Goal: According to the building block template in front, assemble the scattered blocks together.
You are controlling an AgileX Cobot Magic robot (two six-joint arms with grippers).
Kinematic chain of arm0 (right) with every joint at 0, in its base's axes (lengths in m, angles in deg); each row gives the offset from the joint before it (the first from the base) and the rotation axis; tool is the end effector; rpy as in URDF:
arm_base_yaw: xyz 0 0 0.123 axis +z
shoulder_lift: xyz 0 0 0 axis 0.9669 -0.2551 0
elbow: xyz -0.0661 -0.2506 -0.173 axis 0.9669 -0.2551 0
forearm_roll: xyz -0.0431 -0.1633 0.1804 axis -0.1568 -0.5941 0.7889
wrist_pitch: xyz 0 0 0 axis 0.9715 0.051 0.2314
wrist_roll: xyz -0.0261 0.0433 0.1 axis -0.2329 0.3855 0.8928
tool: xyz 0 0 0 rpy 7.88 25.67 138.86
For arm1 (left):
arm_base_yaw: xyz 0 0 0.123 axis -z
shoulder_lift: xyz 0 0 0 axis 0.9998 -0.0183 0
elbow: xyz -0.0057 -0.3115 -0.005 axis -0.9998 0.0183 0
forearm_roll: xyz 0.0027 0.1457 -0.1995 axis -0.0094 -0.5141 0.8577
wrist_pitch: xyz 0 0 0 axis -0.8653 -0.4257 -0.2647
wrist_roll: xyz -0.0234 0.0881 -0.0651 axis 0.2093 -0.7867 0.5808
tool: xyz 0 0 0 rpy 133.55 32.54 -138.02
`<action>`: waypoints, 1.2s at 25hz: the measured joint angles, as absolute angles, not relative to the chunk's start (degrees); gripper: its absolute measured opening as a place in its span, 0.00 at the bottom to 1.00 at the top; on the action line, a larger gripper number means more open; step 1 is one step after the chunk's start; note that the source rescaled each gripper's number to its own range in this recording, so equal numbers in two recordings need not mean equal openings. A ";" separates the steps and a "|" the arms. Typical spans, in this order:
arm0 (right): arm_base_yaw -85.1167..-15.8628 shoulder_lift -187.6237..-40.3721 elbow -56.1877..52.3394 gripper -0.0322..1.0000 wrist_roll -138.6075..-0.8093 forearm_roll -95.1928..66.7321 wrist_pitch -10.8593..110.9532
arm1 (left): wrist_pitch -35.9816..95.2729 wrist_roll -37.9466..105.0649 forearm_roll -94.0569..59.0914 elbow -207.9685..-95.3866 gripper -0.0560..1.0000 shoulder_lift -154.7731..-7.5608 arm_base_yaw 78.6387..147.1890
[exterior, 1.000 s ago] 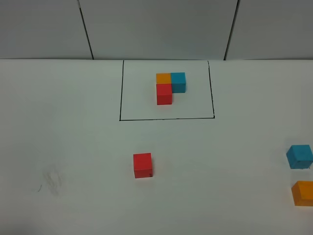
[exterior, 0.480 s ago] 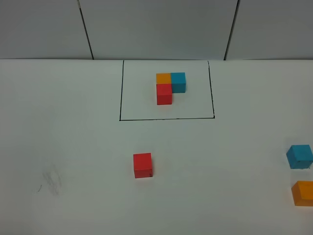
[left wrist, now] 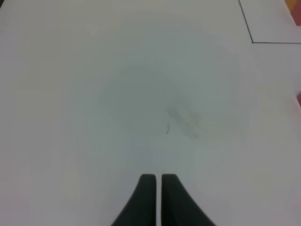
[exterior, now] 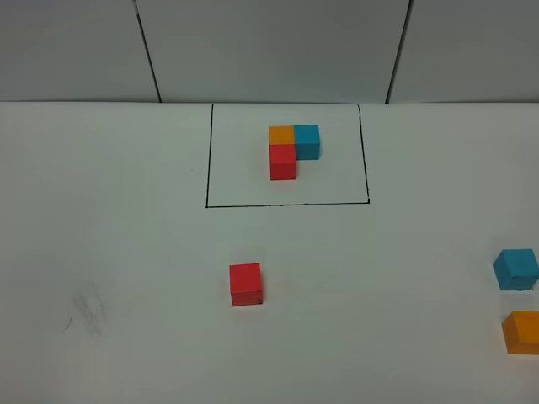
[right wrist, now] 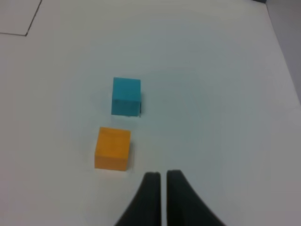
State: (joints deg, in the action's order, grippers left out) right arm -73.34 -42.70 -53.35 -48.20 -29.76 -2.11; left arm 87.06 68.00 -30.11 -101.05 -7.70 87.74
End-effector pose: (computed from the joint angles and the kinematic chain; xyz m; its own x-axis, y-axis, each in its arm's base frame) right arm -0.0131 -0.0135 0.2661 -0.4925 -0.1035 -0.8641 0.0259 0.9907 -0.1334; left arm -0.0190 -0.0020 0.2660 -0.4538 -0.0235 -0.8908 -0.0155 0.9997 -0.0185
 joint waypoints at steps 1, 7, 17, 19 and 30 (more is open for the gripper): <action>-73.34 -42.70 -53.35 0.03 -48.20 -29.76 -2.11 | 87.06 67.96 -30.11 -101.05 0.05 -7.70 87.87; -73.34 -42.70 -53.35 0.03 -48.20 -29.76 -2.11 | 87.06 67.96 -30.11 -101.05 0.05 -7.70 87.87; -73.34 -42.70 -53.35 0.03 -48.20 -29.76 -2.11 | 87.06 67.96 -30.11 -101.05 0.05 -7.69 87.87; -73.34 -42.70 -53.35 0.03 -48.20 -29.76 -2.11 | 87.06 67.96 -30.11 -101.05 0.05 -7.69 87.87; -73.34 -42.70 -53.35 0.03 -48.20 -29.76 -2.11 | 87.06 67.96 -30.11 -101.05 0.05 -7.69 87.87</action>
